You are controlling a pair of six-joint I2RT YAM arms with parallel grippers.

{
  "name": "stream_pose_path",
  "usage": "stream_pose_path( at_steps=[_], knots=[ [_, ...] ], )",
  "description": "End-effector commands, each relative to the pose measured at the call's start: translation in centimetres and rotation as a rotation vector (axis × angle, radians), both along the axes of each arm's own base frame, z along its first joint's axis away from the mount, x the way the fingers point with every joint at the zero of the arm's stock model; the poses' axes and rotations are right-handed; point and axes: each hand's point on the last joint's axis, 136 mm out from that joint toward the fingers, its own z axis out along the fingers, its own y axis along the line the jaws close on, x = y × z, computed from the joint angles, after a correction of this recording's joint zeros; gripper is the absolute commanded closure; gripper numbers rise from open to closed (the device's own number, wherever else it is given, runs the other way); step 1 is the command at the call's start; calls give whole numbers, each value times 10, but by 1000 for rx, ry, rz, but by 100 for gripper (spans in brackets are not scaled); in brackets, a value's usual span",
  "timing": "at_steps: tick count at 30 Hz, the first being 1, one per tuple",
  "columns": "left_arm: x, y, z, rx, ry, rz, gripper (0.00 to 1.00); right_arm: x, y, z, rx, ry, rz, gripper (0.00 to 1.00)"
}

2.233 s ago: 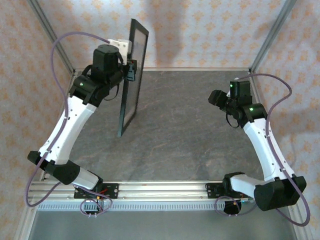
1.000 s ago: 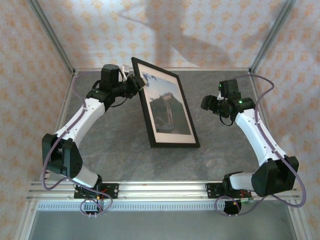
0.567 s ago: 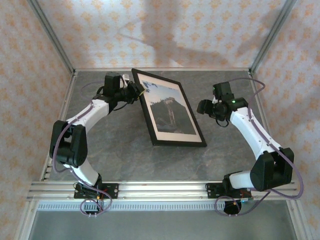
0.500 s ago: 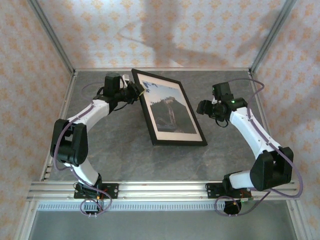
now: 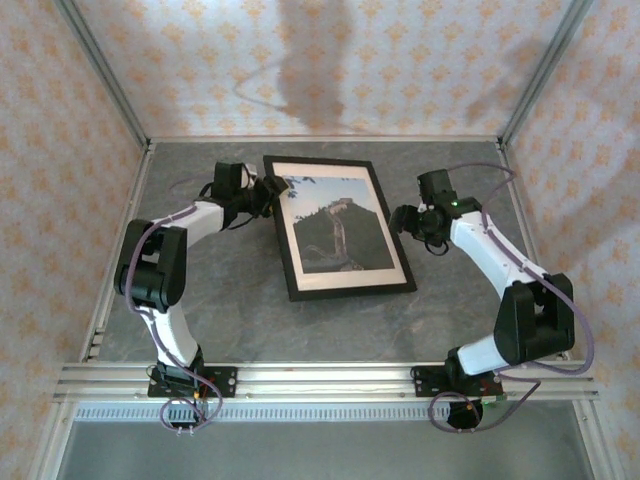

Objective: Put the photo into the frame

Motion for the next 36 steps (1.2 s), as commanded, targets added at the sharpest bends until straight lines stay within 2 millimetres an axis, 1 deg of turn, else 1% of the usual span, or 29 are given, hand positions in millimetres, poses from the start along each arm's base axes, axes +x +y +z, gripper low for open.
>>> stream_pose_path(
  at_steps=[1, 3, 6, 10, 11, 14, 17, 18, 20, 22, 24, 26, 28, 31, 33, 36],
  knots=[
    [9, 4, 1, 39, -52, 4, 41, 6, 3, -3, 7, -16, -11, 23],
    [10, 6, -7, 62, -42, 5, 38, 7, 3, -5, 6, -15, -11, 23],
    [10, 9, -19, 101, -18, 3, 36, 9, 2, -9, -1, -12, -11, 23],
    [10, 13, -26, 150, -7, -3, 33, 11, 3, -15, 1, 0, -13, 23],
    [9, 15, -42, 168, 24, -7, 33, 11, 4, -17, 1, 6, -12, 23],
    [5, 19, -49, 213, 41, -9, 32, 12, 4, -19, 1, 11, -14, 23],
    [1, 30, -51, 292, 49, -2, 31, 11, 3, -21, -6, 15, -13, 22],
    [-1, 34, -55, 321, 59, -2, 31, 11, 3, -22, -9, 17, -14, 22],
    [-3, 41, -44, 374, 39, 3, 29, 11, 1, -23, -17, 19, -15, 22],
    [-8, 50, -43, 435, 43, 8, 27, 12, 1, -24, -23, 19, -14, 22],
    [-16, 58, -43, 495, 47, 15, 26, 13, -1, -25, -36, 21, -12, 22],
    [-28, 63, -42, 533, 44, 20, 26, 14, -2, -26, -48, 26, -6, 21],
    [-40, 59, -40, 542, 29, 8, 25, 15, -1, -30, -55, 39, 1, 19],
    [-58, 45, -41, 544, 11, -27, 23, 19, 5, -40, -35, 70, 18, 16],
    [-67, 39, -46, 554, 13, -46, 22, 22, 9, -49, -18, 97, 24, 15],
    [-74, 31, -57, 576, 27, -77, 20, 23, 12, -63, -15, 137, 25, 13]
  ],
)
